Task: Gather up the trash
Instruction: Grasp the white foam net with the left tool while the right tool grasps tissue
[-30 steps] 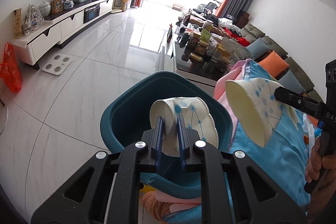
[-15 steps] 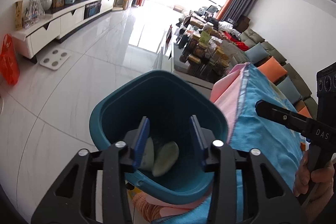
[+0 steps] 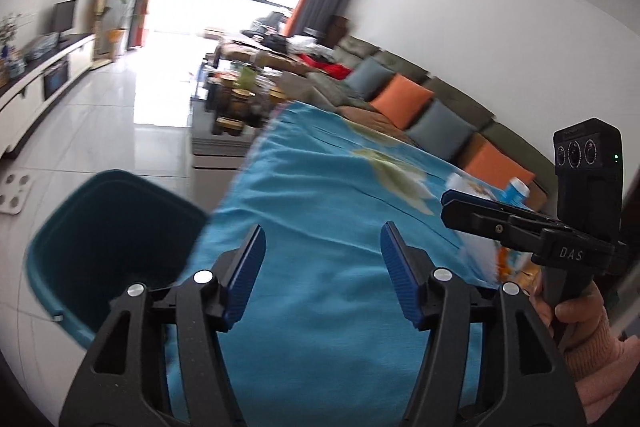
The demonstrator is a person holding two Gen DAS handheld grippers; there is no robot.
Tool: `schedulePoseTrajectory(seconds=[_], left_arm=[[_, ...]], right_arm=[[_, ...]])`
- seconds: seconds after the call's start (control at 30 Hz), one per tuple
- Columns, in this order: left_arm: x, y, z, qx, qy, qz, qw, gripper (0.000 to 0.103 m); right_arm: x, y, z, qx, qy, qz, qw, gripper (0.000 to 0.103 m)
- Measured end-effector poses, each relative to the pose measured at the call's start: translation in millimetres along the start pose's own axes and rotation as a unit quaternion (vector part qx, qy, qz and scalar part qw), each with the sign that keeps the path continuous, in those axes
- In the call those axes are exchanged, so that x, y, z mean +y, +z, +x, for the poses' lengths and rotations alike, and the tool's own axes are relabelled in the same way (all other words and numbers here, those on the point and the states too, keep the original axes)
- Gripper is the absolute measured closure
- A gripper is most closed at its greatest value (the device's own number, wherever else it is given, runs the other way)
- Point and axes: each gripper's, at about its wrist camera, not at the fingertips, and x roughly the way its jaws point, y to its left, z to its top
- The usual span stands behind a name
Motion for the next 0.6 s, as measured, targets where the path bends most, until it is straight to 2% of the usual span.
schedulePoseTrajectory(seconds=[0.2, 0.4, 0.47, 0.6], left_arm=[[-59, -7, 57, 0.057, -0.063, 0.025, 0.996, 0.044], [-104, -23, 112, 0.126, -0.114, 0.028, 0.985, 0.044], [-117, -29, 124, 0.143, -0.119, 0.032, 0.982, 0.044], [-143, -34, 153, 0.171, -0.126, 0.039, 0.9765, 0.043]], right_arm=[[-49, -25, -48, -0.018, -0.075, 0.049, 0.996, 0.047], [-87, -48, -91, -0.04, -0.135, 0.089, 0.986, 0.046], [-99, -53, -106, -0.052, -0.151, 0.104, 0.982, 0.042], [-128, -64, -137, -0.073, -0.185, 0.133, 0.971, 0.042]])
